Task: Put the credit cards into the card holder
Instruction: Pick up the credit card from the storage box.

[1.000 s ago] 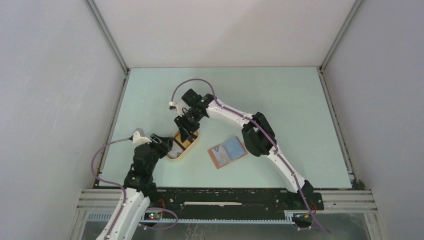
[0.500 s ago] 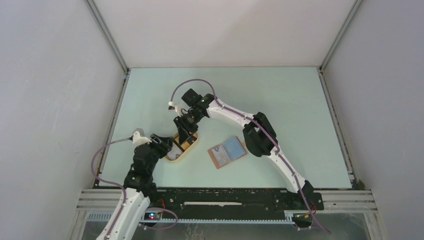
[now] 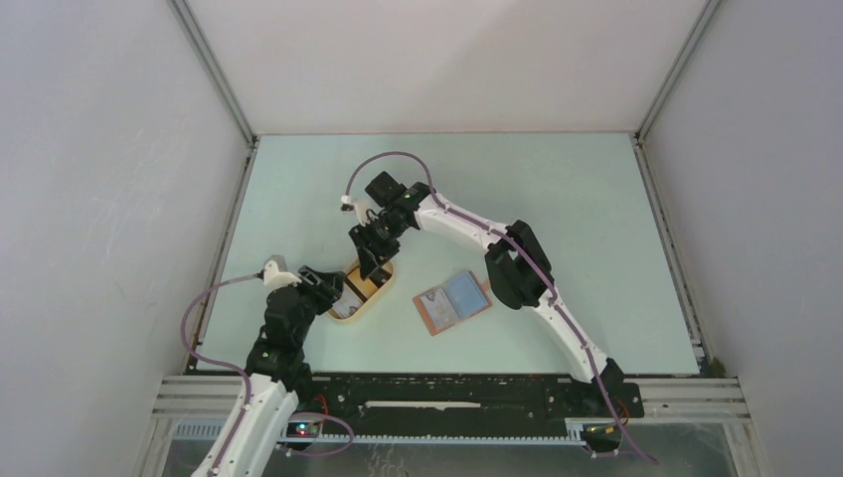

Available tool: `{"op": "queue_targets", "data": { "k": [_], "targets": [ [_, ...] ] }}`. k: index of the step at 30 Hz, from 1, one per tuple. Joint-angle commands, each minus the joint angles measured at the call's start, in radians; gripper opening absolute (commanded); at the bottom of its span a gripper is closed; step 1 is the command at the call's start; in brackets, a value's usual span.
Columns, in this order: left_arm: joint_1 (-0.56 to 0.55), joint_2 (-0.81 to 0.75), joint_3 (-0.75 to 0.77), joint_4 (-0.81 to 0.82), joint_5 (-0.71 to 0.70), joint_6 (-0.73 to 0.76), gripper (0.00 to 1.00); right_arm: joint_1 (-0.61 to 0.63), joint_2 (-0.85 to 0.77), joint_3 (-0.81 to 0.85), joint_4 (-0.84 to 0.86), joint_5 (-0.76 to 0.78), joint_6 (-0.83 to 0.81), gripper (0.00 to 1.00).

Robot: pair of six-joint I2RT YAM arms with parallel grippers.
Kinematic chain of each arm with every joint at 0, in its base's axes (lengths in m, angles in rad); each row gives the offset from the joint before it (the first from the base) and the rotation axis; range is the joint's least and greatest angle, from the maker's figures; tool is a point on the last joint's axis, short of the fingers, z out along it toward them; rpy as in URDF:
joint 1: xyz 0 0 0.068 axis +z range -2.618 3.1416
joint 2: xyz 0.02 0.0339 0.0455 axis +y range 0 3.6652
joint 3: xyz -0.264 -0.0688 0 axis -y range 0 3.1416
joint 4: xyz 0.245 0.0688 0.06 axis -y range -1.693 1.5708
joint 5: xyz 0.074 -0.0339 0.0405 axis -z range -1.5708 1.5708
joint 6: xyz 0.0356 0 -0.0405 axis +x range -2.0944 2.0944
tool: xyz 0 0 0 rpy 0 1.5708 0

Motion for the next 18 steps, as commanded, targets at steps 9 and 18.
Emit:
{"op": "queue_targets", "data": {
  "k": [9, 18],
  "targets": [
    [0.007, -0.004, -0.012, 0.031, 0.011, 0.005, 0.56, 0.011, 0.030, 0.047, 0.001, 0.000, 0.016, 0.54],
    [0.007, -0.001, -0.011, 0.031, 0.011, 0.005, 0.56, 0.012, 0.042, 0.047, 0.000, -0.035, 0.026, 0.54]
  ]
}}
